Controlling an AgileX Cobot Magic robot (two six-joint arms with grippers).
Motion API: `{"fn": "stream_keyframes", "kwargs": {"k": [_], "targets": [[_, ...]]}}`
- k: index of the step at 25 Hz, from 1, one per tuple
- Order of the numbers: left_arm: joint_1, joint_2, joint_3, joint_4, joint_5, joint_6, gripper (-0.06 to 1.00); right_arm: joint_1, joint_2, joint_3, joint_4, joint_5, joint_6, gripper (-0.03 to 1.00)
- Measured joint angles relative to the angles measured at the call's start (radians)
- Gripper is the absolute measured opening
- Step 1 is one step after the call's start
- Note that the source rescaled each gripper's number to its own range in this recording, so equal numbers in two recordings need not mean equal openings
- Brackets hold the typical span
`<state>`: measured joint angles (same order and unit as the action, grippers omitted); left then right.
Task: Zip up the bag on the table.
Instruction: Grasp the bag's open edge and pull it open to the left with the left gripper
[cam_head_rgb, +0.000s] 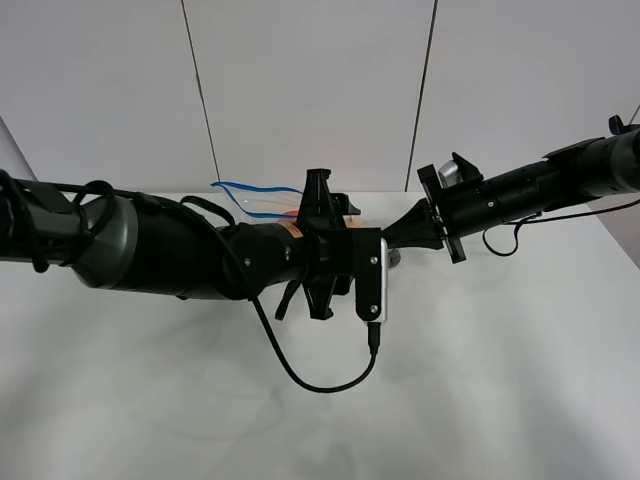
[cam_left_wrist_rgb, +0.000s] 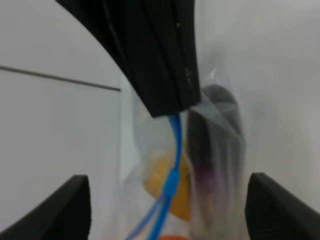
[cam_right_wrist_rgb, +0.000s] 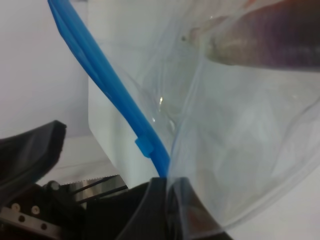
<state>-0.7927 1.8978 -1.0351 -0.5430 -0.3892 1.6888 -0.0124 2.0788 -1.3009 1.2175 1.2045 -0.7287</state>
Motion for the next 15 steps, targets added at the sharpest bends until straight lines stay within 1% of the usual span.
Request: {"fn": "stream_keyframes", "kwargs": {"k": [1, 3, 5, 8, 10, 15], "targets": [[0.0, 0.0, 0.0, 0.033, -0.025, -0.024, 0.81, 0.0, 0.0, 0.0, 0.0, 0.0, 0.0, 0.0], [0.0, 0.0, 0.0, 0.09, -0.062, -0.077, 0.75, 0.0, 0.0, 0.0, 0.0, 0.0, 0.0, 0.0], [0.0, 0.0, 0.0, 0.151, -0.07, -0.137, 0.7, 0.0, 0.0, 0.0, 0.0, 0.0, 0.0, 0.0], [0.0, 0.0, 0.0, 0.219, -0.069, -0.209, 0.67, 0.0, 0.0, 0.0, 0.0, 0.0, 0.0, 0.0], [0.0, 0.0, 0.0, 0.239, -0.068, -0.229, 0.66, 0.0, 0.0, 0.0, 0.0, 0.0, 0.0, 0.0], [0.002, 0.0, 0.0, 0.244, -0.068, -0.239, 0.66, 0.0, 0.0, 0.0, 0.0, 0.0, 0.0, 0.0]]}}
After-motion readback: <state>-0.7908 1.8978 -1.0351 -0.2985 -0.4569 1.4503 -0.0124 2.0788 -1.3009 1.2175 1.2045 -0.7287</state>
